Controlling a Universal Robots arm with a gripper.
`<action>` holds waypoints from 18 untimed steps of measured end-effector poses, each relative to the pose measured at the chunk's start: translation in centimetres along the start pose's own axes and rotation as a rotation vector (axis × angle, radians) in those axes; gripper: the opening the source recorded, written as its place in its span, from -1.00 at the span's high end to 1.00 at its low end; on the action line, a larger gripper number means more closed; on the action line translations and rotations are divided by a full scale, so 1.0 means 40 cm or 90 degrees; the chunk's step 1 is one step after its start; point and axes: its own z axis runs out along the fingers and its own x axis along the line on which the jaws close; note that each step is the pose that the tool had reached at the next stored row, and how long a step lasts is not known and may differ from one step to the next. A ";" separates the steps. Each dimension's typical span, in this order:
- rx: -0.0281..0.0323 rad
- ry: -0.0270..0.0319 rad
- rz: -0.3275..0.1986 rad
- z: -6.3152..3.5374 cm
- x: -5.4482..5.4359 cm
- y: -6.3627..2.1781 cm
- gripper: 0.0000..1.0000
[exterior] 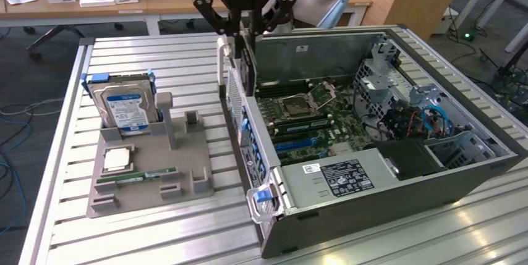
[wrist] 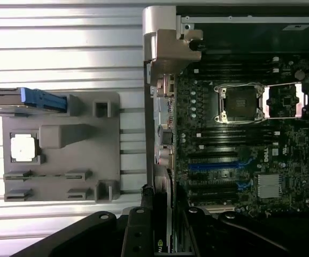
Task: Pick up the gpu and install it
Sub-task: 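Pick up the gpu and move the gpu toward the slot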
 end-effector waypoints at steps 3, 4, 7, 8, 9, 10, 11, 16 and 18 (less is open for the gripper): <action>0.0000 0.0000 0.000 0.001 -0.034 0.004 0.47; 0.0001 0.0001 0.000 0.001 -0.046 0.005 0.47; 0.0000 0.0000 0.000 0.003 -0.079 0.007 0.47; -0.0001 0.0000 0.000 0.003 -0.090 0.008 0.47; 0.0000 0.0000 0.000 0.003 -0.102 0.009 0.47; 0.0000 0.0000 0.000 0.004 -0.113 0.010 0.47; 0.0000 0.0001 0.000 0.004 -0.125 0.011 0.47; -0.0002 0.0000 0.000 0.006 -0.181 0.015 0.47; -0.0002 0.0000 0.000 0.007 -0.205 0.016 0.47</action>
